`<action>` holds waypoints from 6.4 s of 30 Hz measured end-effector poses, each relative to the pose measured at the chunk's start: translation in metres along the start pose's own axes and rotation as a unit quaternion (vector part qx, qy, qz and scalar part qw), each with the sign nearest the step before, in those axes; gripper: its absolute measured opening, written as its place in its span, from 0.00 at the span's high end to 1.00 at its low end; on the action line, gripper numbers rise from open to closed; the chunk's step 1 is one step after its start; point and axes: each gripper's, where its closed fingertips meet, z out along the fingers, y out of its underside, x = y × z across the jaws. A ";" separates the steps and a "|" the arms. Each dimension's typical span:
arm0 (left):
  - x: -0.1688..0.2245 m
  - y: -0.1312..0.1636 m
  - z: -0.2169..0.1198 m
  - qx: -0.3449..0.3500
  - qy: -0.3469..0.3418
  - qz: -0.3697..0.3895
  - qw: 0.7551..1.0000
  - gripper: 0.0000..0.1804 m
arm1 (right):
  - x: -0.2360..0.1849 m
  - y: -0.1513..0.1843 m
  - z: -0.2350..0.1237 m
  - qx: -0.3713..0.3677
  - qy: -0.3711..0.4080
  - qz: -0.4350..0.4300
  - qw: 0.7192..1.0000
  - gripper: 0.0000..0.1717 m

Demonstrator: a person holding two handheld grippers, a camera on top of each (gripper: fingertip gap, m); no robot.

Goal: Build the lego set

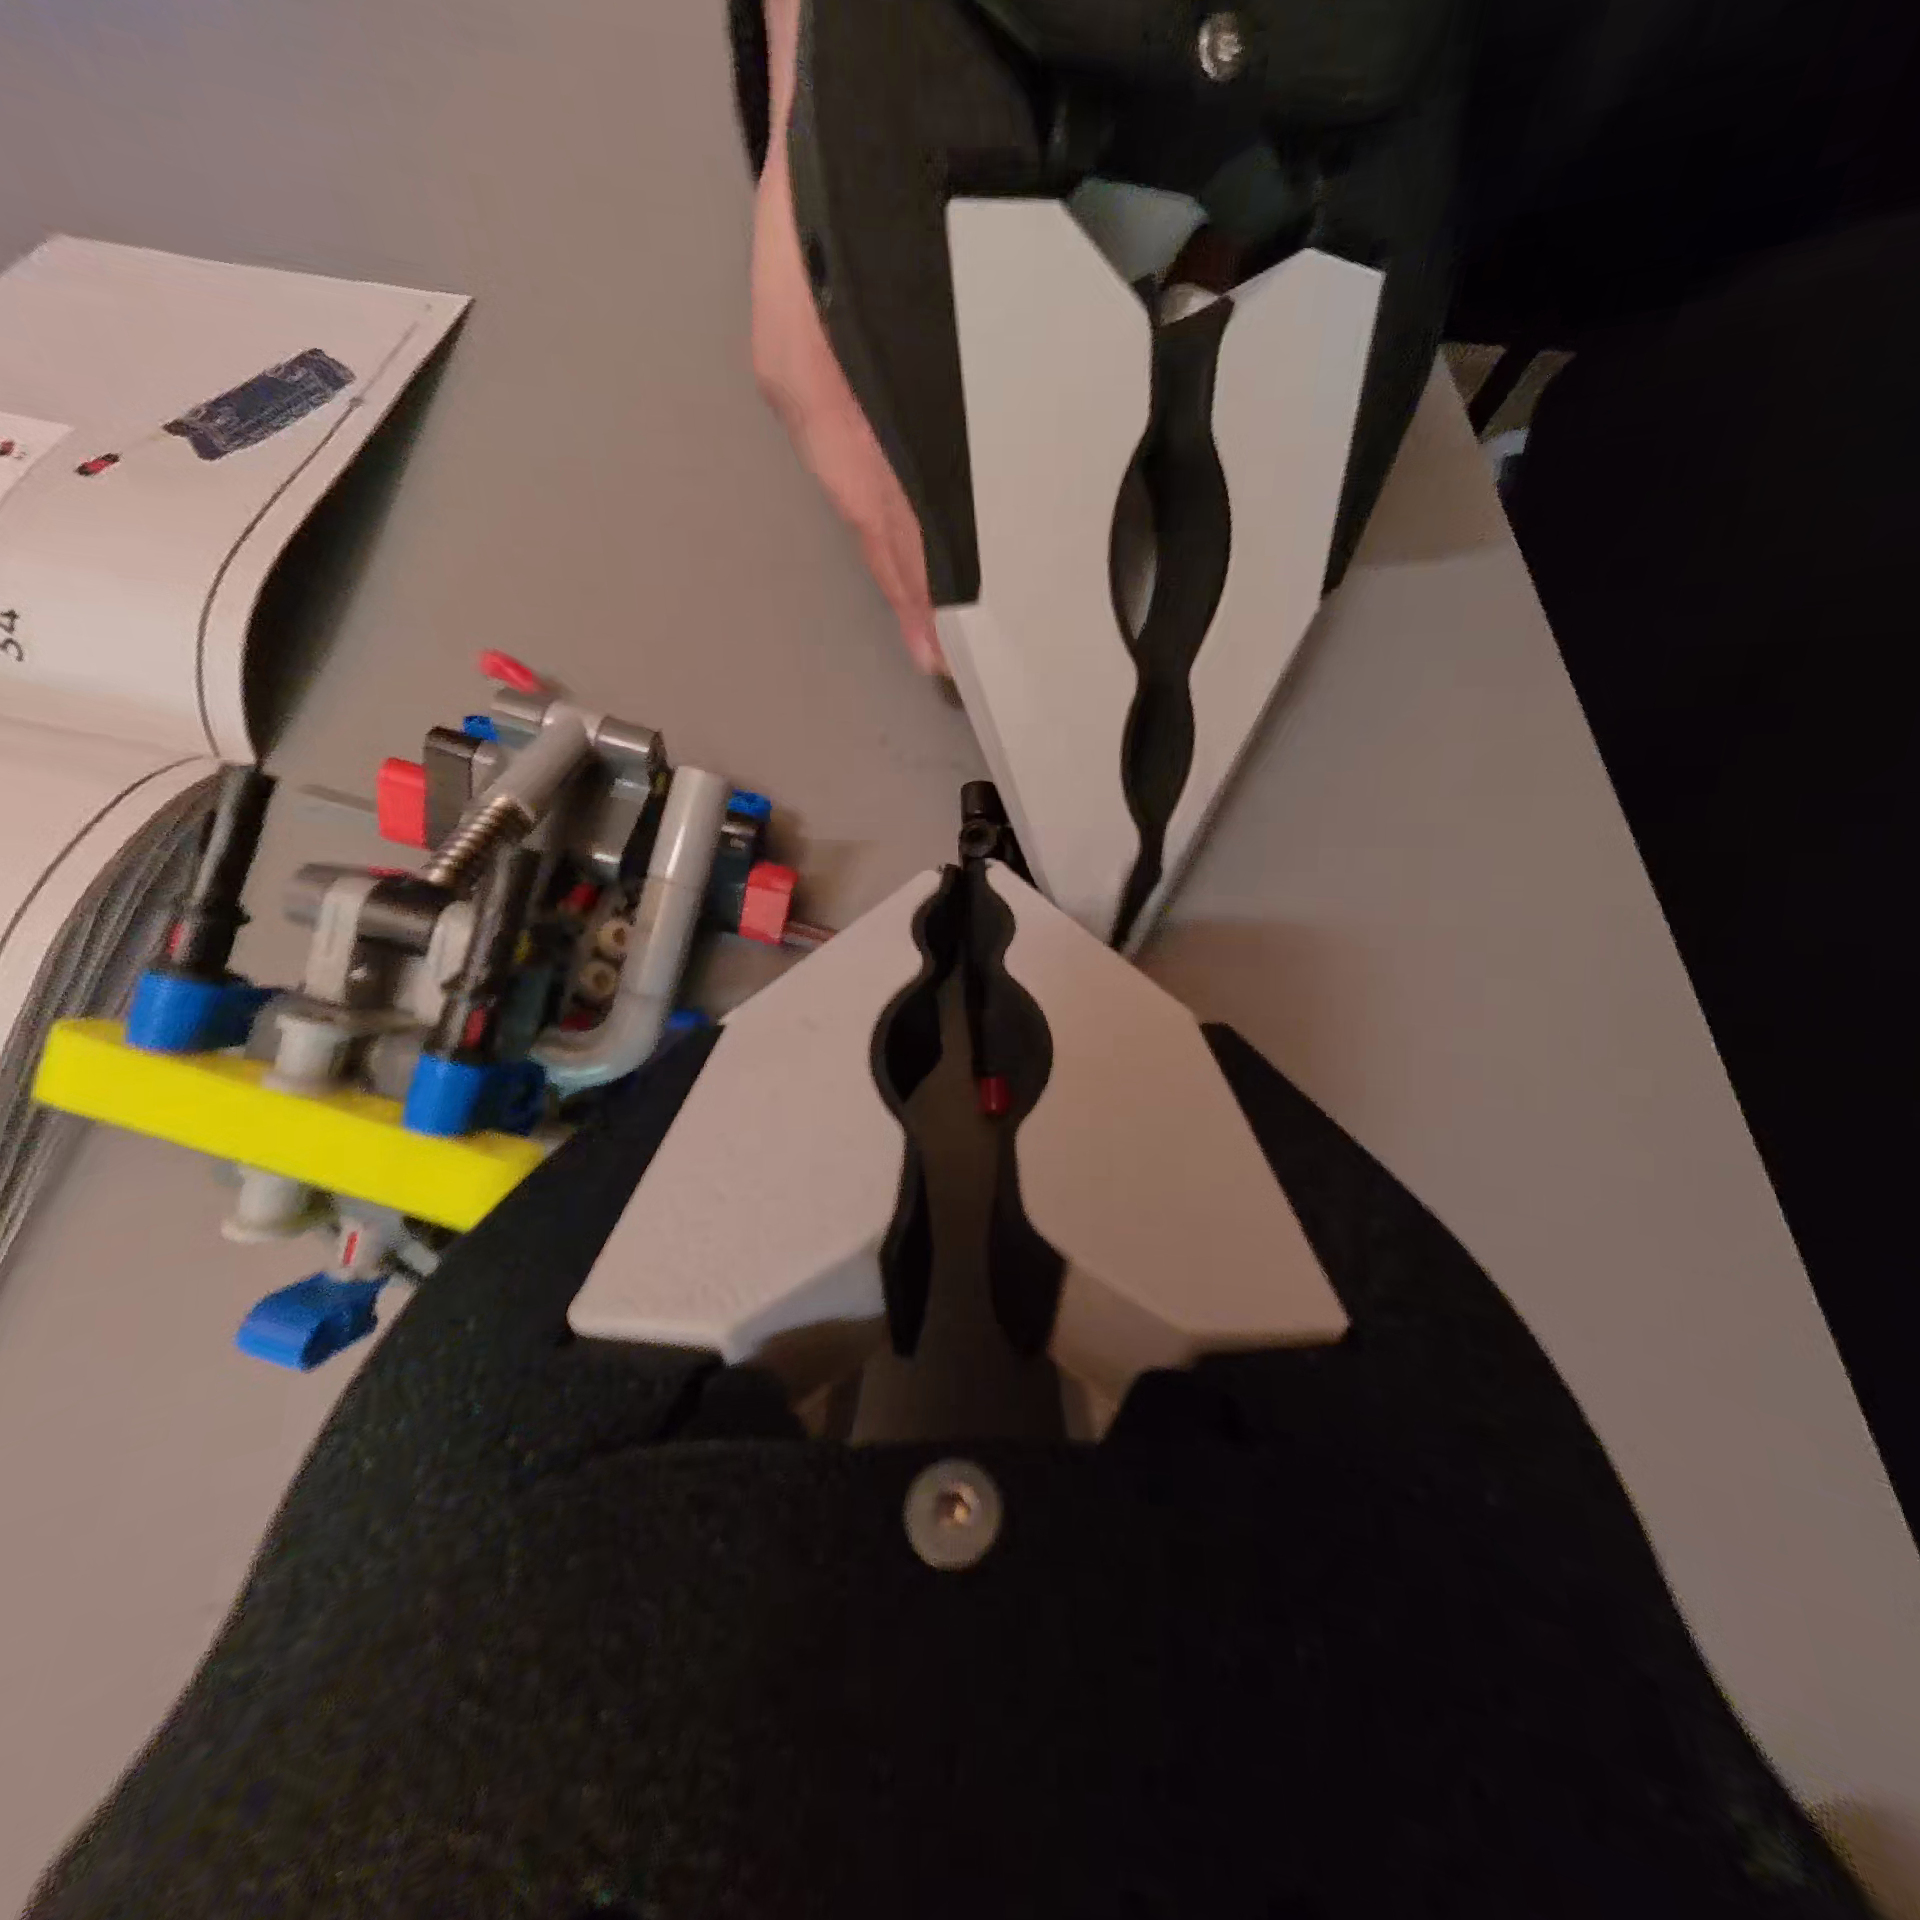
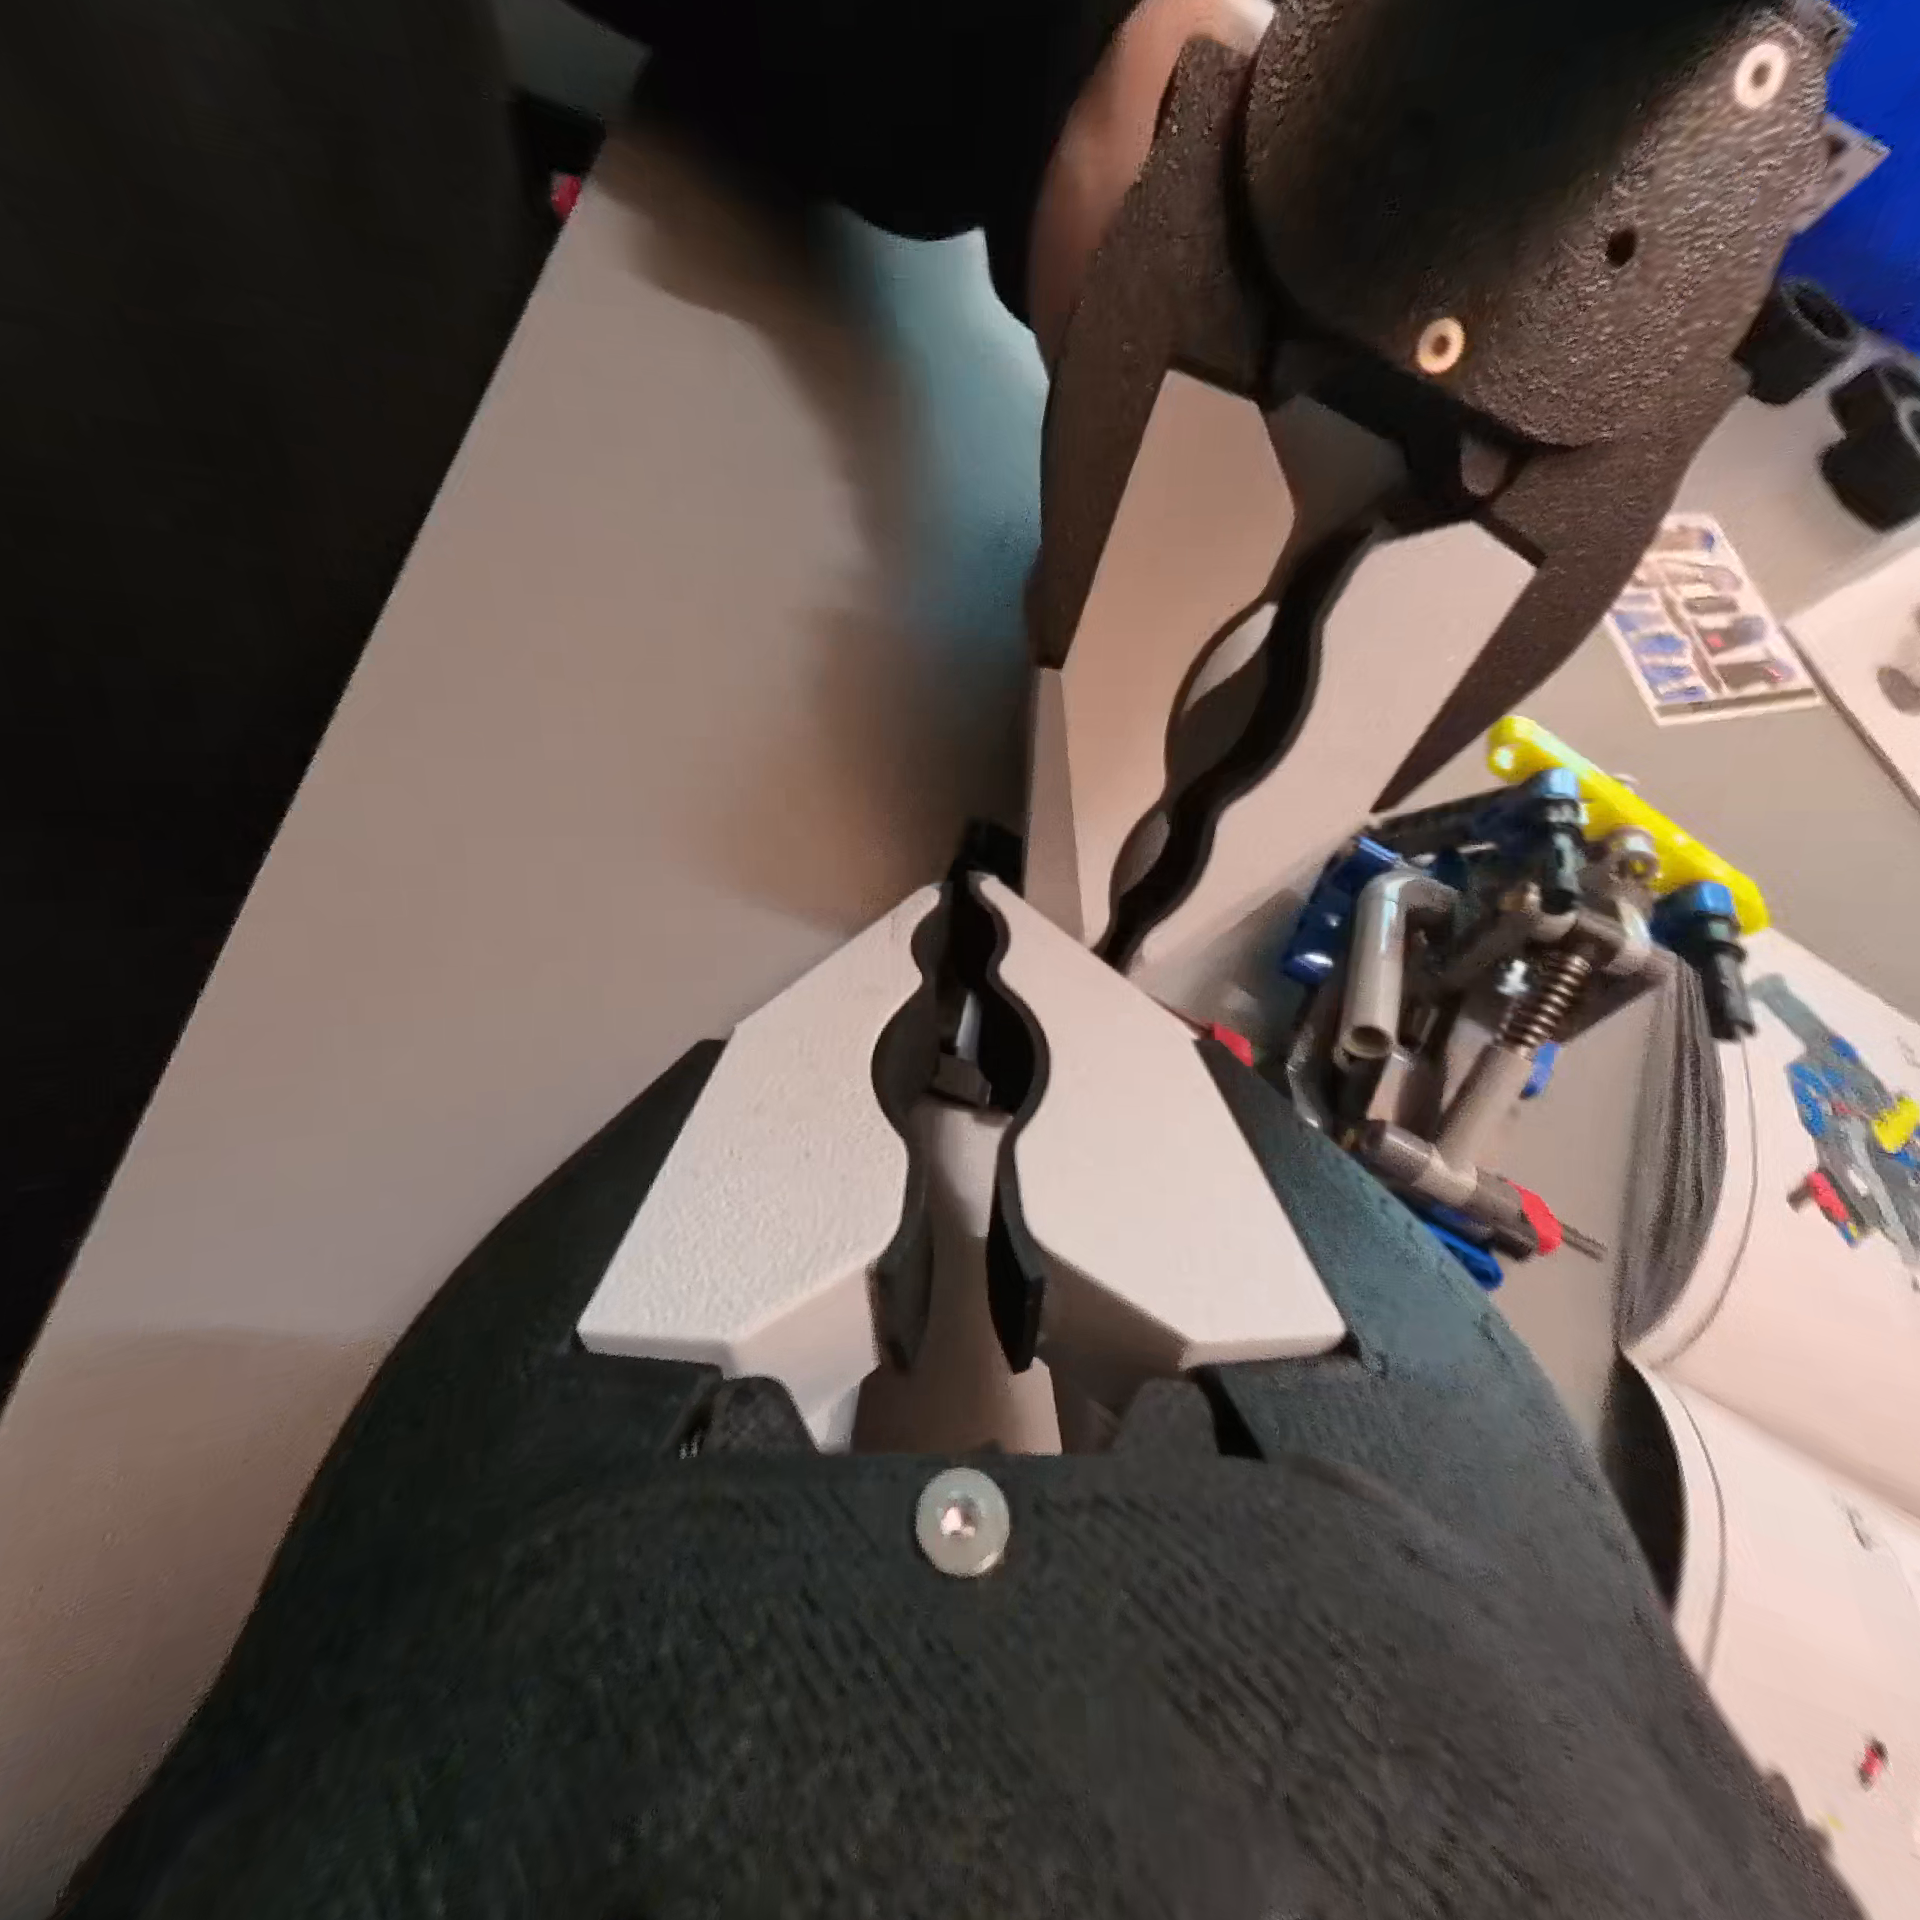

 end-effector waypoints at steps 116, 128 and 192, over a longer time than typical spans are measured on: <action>-0.005 -0.002 -0.049 0.004 -0.162 0.137 0.977 0.93 | 0.010 0.057 -0.056 -0.071 0.010 0.235 0.969 0.83; -0.007 0.016 -0.029 0.008 -0.075 -0.057 0.996 0.88 | 0.017 0.062 -0.057 -0.044 0.082 0.266 0.960 0.91; -0.003 0.009 -0.021 0.023 -0.022 -0.014 0.999 1.00 | 0.022 0.016 -0.017 -0.002 0.069 0.030 0.997 0.98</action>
